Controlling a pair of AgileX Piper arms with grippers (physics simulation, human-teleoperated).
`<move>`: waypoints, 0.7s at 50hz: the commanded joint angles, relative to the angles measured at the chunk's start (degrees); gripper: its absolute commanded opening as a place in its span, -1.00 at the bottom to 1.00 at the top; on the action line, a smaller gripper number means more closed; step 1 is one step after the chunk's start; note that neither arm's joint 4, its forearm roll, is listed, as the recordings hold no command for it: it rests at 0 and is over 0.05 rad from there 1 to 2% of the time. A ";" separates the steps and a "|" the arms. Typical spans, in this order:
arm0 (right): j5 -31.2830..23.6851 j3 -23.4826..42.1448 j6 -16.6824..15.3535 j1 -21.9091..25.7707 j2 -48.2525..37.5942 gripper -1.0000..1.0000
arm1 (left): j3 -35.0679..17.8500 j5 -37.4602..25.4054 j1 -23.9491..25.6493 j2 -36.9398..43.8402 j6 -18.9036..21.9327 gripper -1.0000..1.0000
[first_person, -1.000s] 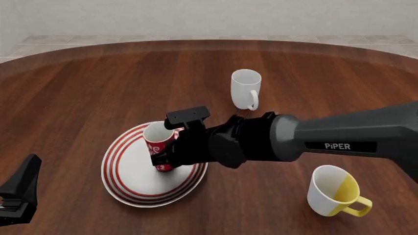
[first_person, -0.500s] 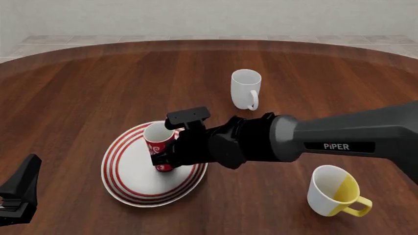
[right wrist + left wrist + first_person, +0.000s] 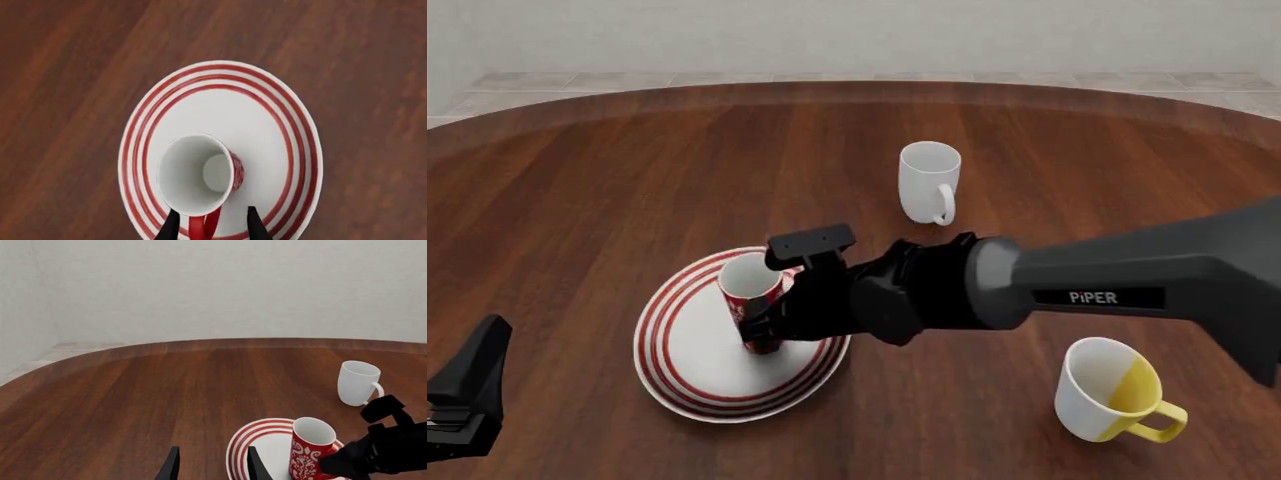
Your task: Pick up the red mug and put it on the plate
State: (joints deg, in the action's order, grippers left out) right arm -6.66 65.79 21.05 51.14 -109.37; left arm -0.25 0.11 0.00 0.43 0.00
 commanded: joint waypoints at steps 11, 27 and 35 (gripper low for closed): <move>-2.42 1.97 -1.14 -0.81 -0.09 1.00 | 0.00 0.00 0.00 0.00 -0.01 1.00; -5.79 0.77 -4.67 -1.35 8.23 1.00 | 0.00 0.00 -0.01 0.00 0.00 1.00; -8.74 -1.98 -6.98 -2.43 16.41 1.00 | 0.00 0.00 0.01 0.00 0.00 1.00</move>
State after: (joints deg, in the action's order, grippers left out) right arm -12.60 66.06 16.40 49.55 -100.53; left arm -0.24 0.11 0.00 0.43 0.00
